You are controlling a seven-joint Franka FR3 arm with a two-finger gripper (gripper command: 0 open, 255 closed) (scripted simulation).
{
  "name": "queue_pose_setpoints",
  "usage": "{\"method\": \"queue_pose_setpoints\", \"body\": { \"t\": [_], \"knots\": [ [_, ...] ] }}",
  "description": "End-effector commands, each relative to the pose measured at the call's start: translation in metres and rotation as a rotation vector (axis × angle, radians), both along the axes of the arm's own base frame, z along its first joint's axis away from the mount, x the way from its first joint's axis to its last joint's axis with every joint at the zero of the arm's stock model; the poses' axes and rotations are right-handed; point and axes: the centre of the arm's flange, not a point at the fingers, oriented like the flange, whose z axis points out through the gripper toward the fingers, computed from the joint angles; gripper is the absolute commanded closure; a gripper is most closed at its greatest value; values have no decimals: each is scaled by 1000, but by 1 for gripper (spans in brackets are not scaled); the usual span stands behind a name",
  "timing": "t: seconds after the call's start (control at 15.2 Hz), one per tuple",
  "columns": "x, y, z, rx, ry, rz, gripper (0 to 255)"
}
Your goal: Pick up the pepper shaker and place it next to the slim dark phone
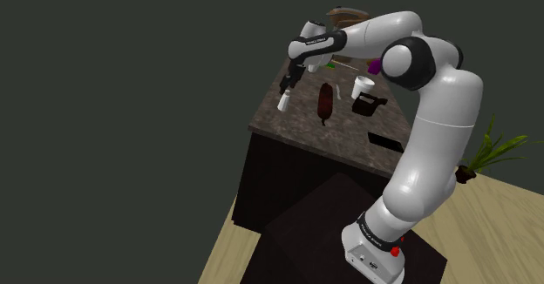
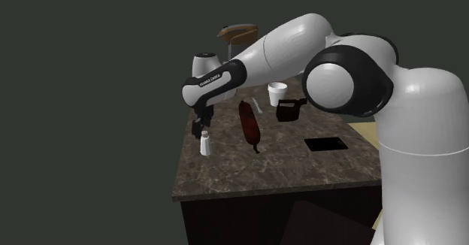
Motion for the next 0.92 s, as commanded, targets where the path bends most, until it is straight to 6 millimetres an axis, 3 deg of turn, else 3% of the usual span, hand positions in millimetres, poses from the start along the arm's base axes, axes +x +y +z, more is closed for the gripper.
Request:
{"method": "queue_pose_setpoints", "body": {
  "t": [0.0,0.13,0.59,0.66,0.86],
  "knots": [
    [2,-1,-10,0,0,0,0],
    [3,-1,-19,0,0,0,0],
    [3,-1,-19,0,0,0,0],
    [3,-1,-19,0,0,0,255],
    [3,-1,-19,0,0,0,255]
  ]
}}
